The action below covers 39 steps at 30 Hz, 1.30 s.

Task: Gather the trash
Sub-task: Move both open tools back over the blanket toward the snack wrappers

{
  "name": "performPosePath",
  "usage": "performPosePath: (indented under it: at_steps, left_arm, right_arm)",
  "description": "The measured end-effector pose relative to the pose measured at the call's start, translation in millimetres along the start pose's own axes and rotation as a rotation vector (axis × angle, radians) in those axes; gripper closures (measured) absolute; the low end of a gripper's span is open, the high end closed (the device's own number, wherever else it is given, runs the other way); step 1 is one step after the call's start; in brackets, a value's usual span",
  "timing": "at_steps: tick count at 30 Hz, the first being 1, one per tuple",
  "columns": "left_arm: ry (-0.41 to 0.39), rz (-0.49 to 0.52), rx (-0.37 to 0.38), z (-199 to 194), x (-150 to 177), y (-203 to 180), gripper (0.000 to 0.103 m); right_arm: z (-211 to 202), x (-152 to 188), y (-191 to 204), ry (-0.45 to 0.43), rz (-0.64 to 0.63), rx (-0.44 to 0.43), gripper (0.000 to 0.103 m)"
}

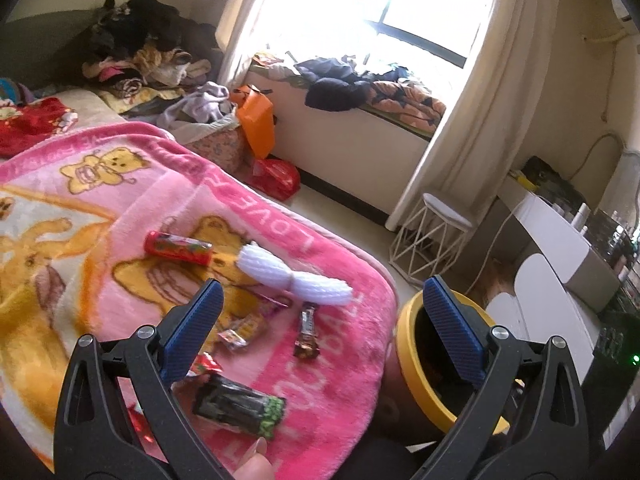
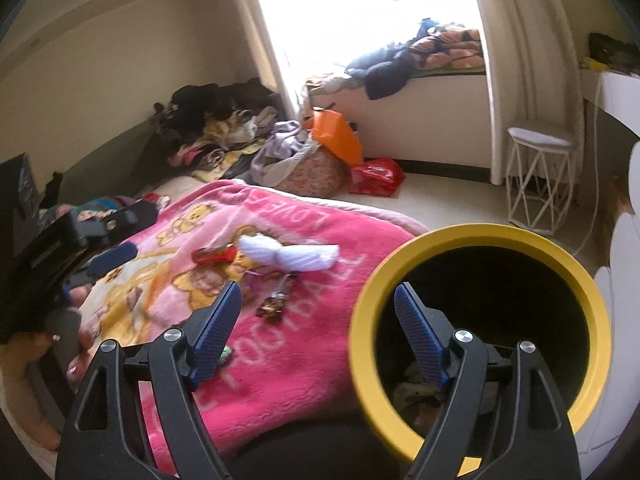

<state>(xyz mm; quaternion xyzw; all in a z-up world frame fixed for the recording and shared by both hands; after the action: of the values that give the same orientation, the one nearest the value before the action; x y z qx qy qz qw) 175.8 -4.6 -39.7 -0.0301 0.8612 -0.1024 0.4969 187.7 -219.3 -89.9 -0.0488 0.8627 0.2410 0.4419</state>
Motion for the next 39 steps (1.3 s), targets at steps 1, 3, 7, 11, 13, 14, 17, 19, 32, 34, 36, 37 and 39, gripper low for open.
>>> performPosePath:
  at_steps: [1, 3, 7, 11, 13, 14, 17, 19, 32, 34, 36, 37, 39]
  left_arm:
    - [-0.001, -0.001, -0.006, -0.8, -1.0, 4.3, 0.011]
    - [-0.003, 0.0, -0.019, -2.6, -1.9, 11.1, 0.011]
    - [-0.006, 0.007, -0.048, -7.2, -3.2, 27.1, 0.011]
    - [0.003, 0.009, -0.075, -11.8, -1.0, 45.9, 0.011]
    - [0.008, 0.01, -0.084, -14.3, 2.1, 54.9, 0.011]
    - [0.013, 0.01, -0.088, -15.2, 4.1, 58.9, 0.011]
    - [0.032, 0.006, -0.101, -16.9, 12.7, 73.7, 0.011]
    - [0.05, 0.004, -0.11, -17.8, 19.7, 83.6, 0.011]
    - [0.207, 0.024, -0.09, -12.8, 67.1, 120.6, 0.024]
    - [0.244, 0.028, -0.072, -8.9, 76.6, 123.0, 0.029]
    - [0.273, 0.035, -0.06, -5.8, 84.3, 124.0, 0.037]
    - [0.284, 0.038, -0.057, -4.1, 86.6, 123.2, 0.038]
    - [0.31, 0.037, -0.047, 0.3, 93.2, 123.1, 0.043]
  right_arm:
    - [1.2, 0.8, 4.2, 0.003, -0.009, -0.006, 0.027]
    - [2.5, 2.8, 11.8, 0.008, -0.025, -0.014, 0.027]
    - [6.9, 7.8, 25.5, 0.027, -0.056, -0.032, 0.027]
    - [14.8, 14.9, 39.0, 0.051, -0.096, -0.046, 0.027]
    - [19.0, 19.5, 47.3, 0.066, -0.12, -0.056, 0.027]
    - [21.2, 21.4, 50.5, 0.074, -0.133, -0.063, 0.027]
    - [32.5, 29.8, 62.0, 0.121, -0.179, -0.075, 0.027]
    - [40.1, 36.6, 69.8, 0.15, -0.205, -0.081, 0.027]
    - [92.2, 71.9, 104.9, 0.374, -0.348, -0.147, 0.03]
    - [100.6, 78.4, 107.0, 0.42, -0.369, -0.152, 0.033]
    - [108.9, 86.0, 109.4, 0.456, -0.402, -0.148, 0.034]
    - [113.1, 91.0, 111.3, 0.474, -0.425, -0.146, 0.037]
    - [118.6, 97.8, 114.0, 0.498, -0.45, -0.147, 0.039]
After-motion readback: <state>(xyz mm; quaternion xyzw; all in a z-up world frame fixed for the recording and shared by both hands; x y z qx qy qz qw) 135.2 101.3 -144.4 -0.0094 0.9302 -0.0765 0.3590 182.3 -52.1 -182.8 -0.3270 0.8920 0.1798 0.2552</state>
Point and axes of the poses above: each gripper's, at about its wrist camera, not at the fingertips, and z roughly the way its jaws point, y to its left, x to its underside, the point moved 7 cm from there along z, roughly the way its jaws point, and after that the axes turned 8 degrees about z, right-handed, at the moved point
